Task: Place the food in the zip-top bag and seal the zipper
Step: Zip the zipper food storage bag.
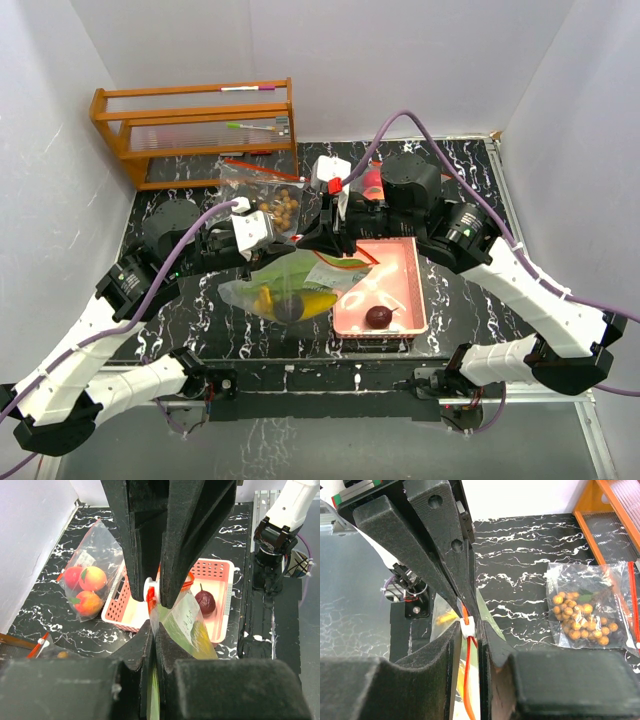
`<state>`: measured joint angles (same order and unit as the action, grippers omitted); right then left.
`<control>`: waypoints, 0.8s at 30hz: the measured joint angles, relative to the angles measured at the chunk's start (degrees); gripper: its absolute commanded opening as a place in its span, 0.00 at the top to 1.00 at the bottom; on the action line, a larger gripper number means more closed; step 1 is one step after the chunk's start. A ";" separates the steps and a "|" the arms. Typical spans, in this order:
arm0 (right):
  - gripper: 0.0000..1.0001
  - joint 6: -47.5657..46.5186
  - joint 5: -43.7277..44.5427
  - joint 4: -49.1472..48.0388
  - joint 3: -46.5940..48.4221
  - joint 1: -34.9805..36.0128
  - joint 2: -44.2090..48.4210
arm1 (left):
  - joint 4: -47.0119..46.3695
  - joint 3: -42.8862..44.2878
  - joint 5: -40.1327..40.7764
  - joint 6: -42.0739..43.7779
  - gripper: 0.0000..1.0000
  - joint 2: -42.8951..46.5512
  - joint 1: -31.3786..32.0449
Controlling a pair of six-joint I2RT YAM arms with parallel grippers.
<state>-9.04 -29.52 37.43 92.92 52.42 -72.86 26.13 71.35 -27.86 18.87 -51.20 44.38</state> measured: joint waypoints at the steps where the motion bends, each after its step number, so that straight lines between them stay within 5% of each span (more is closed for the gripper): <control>1: 0.82 0.17 0.02 -0.04 0.04 -0.07 0.00 | 0.00 -0.02 0.00 -0.02 1.00 0.00 0.00; 10: 0.84 1.66 -1.20 0.00 1.40 -1.22 -1.62 | -0.37 -0.02 0.00 0.02 1.00 -0.02 0.00; 14: 0.85 1.77 -2.40 0.00 1.79 -1.55 -2.32 | -0.35 0.00 -0.20 0.39 0.82 -0.07 -0.02; 20: 0.85 1.68 -3.41 1.14 1.84 -1.60 -2.32 | -0.46 0.00 -1.86 1.38 0.82 -0.09 -0.02; 24: 0.85 1.62 -3.87 2.27 1.84 -1.60 -2.32 | -0.48 0.00 -2.25 1.49 1.00 -0.48 -0.02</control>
<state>-7.42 -33.39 39.70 94.76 50.83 -75.18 25.65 71.35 -30.11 20.36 -51.68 44.36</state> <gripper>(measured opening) 0.163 0.125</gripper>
